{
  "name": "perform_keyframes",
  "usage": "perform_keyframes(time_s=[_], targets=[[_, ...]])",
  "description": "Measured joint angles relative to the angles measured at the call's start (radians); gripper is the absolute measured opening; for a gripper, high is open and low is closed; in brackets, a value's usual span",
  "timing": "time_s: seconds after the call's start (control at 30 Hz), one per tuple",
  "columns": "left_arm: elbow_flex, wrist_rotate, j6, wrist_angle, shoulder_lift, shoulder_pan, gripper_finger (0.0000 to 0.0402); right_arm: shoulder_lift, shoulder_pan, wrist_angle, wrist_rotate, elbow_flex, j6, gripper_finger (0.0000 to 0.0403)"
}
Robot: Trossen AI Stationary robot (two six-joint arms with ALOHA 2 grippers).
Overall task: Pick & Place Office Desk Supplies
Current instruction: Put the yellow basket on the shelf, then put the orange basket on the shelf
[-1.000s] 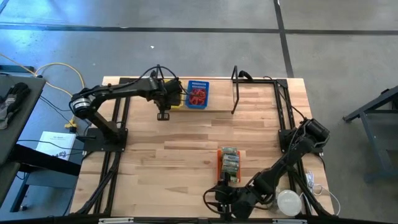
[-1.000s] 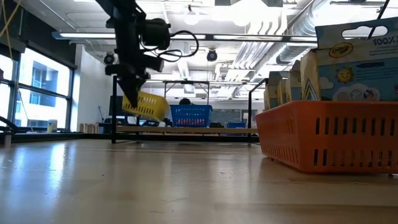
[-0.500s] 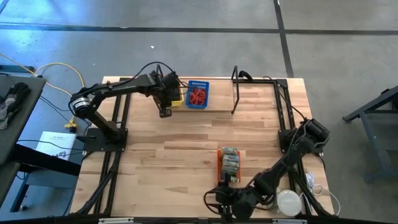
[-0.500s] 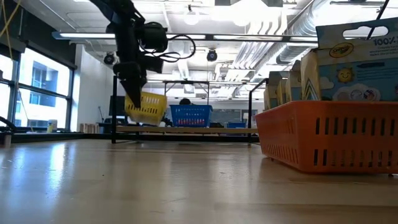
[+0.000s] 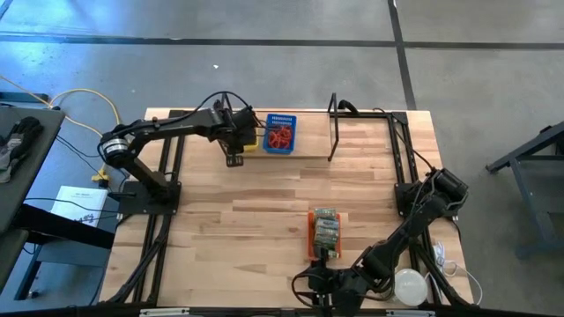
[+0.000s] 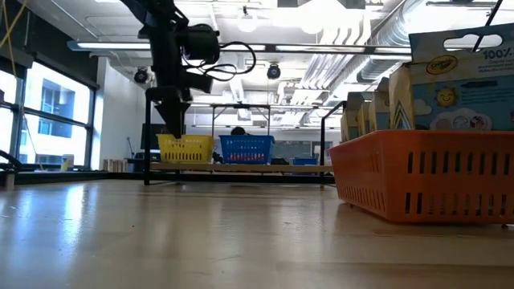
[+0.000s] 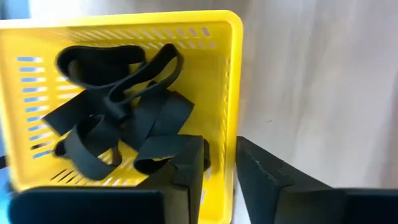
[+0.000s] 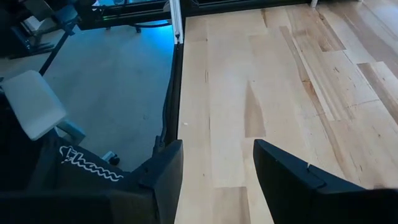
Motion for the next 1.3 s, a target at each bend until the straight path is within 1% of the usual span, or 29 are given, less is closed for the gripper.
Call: perform_keyframes(time_s=[0.13, 0.27, 0.47, 0.6, 0.63, 0.77, 0.83, 0.87, 0.93, 1.03, 1.1, 1.2, 1.23, 1.3], targets=[[0.000, -0.122, 0.001, 0.007, 0.000, -0.040, 0.0101, 0.000, 0.000, -0.006, -0.001, 0.000, -0.006, 0.0183], [0.000, -0.250, -0.001, 0.007, 0.000, -0.096, 0.0106, -0.001, -0.001, -0.026, -0.004, 0.000, -0.010, 0.0183], [0.000, -0.354, -0.030, 0.005, -0.002, -0.181, 0.0107, -0.001, -0.001, -0.026, -0.007, 0.000, -0.023, 0.0183], [-0.001, -0.373, -0.039, -0.028, -0.013, -0.243, 0.0107, -0.001, -0.001, -0.031, -0.015, 0.000, -0.038, 0.0183], [-0.002, -0.397, -0.047, -0.038, -0.018, -0.260, 0.0107, -0.001, -0.001, -0.033, -0.025, 0.000, -0.045, 0.0183], [-0.002, -0.518, -0.107, -0.080, -0.067, -0.333, 0.0107, -0.001, -0.001, -0.019, -0.024, 0.000, -0.127, 0.0183], [-0.002, -0.522, -0.167, -0.092, -0.103, -0.375, 0.0107, -0.003, -0.001, 0.039, -0.002, 0.000, -0.232, 0.0183], [-0.002, -0.494, -0.210, -0.092, -0.123, -0.395, 0.0107, -0.008, -0.001, 0.075, 0.004, 0.005, -0.298, 0.0183], [-0.001, -0.386, -0.303, -0.076, -0.156, -0.435, 0.0107, -0.022, 0.000, 0.125, -0.003, 0.025, -0.424, 0.0183], [-0.001, -0.180, -0.437, -0.071, -0.186, -0.497, 0.0107, -0.042, 0.014, 0.117, -0.005, 0.046, -0.527, 0.0183], [-0.001, -0.040, -0.503, -0.058, -0.189, -0.546, 0.0107, -0.044, 0.029, 0.077, -0.012, 0.047, -0.570, 0.0183], [-0.001, 0.145, -0.564, -0.011, -0.178, -0.633, 0.0107, -0.047, 0.059, -0.073, -0.031, 0.047, -0.557, 0.0183], [-0.001, 0.184, -0.570, 0.012, -0.168, -0.666, 0.0107, -0.047, 0.070, -0.131, -0.032, 0.047, -0.521, 0.0183], [-0.001, 0.213, -0.571, 0.061, -0.152, -0.731, 0.0107, -0.047, 0.092, -0.251, -0.048, 0.047, -0.411, 0.0183]])
